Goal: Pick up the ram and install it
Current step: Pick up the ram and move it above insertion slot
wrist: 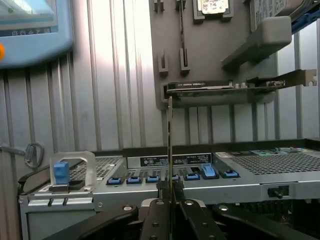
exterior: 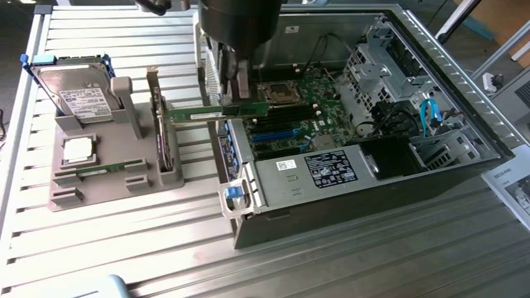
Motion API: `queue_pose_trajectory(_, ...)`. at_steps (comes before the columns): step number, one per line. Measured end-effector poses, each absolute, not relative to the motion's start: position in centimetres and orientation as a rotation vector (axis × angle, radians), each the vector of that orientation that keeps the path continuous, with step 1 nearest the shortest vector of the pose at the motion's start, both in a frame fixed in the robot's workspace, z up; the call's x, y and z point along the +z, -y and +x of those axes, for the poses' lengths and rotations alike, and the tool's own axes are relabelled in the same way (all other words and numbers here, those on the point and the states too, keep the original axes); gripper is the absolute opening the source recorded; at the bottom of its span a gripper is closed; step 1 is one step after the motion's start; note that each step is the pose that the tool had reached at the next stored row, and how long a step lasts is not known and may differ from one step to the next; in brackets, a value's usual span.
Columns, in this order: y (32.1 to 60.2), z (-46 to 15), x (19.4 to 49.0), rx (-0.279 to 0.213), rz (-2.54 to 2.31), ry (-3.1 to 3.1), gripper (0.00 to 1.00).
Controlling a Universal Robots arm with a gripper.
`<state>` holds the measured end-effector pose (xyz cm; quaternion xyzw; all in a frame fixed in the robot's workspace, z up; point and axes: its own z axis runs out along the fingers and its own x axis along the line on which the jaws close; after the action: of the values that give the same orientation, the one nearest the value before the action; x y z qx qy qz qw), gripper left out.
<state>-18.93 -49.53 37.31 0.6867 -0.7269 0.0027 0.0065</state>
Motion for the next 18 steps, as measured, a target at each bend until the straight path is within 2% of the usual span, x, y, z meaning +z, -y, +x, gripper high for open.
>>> queue_pose_trajectory(18, 49.5, -13.1, 37.3, 0.008, 2.148, 2.274, 0.14)
